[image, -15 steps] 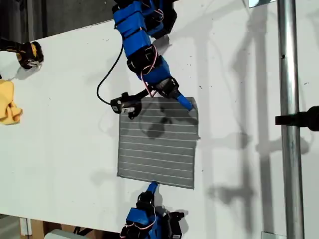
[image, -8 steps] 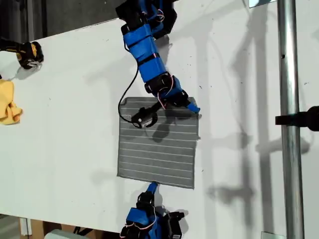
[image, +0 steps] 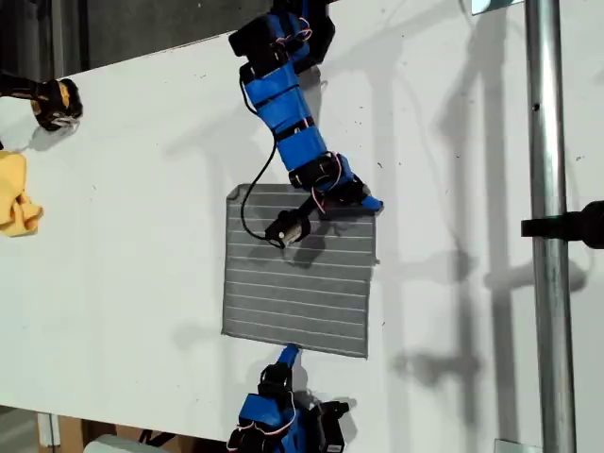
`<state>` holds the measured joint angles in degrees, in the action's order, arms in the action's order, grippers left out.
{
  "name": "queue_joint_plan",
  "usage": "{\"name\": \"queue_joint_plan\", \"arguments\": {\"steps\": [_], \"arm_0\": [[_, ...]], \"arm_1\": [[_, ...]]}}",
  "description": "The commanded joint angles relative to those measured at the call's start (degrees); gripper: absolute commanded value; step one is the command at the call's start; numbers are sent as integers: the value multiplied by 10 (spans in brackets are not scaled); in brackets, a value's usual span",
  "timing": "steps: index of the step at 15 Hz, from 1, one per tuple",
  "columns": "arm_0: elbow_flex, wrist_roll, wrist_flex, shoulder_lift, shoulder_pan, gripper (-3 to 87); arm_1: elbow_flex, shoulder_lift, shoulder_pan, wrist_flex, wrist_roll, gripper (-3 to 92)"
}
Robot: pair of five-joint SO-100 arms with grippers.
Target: Grasp corners of a towel and fold twice.
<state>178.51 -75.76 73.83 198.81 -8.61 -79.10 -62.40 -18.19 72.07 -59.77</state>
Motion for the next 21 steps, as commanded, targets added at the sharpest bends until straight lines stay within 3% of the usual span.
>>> {"name": "queue_joint_plan", "arguments": {"steps": [1,8,9,12,15,18,21], "arm_0": [[2,-3,-4,2,-9,-14],[2,-8,-3,2,-7,-14],[2,-8,-3,2,-7,-14],[2,-10,-3,2,-6,-14],[1,-19,-3,2,-5,-14],[-29,-6,-48,1,23,-15],[-139,-27,-30,-77,47,-16]], "arm_1": [[42,0,-5,-7,-8,340],[55,11,1,-6,-8,144],[57,11,1,-6,-9,53],[62,10,-1,-11,-9,-1],[63,10,-4,-22,-5,-1],[62,11,-6,-28,-9,-1],[61,12,-5,-36,-5,-1]]}}
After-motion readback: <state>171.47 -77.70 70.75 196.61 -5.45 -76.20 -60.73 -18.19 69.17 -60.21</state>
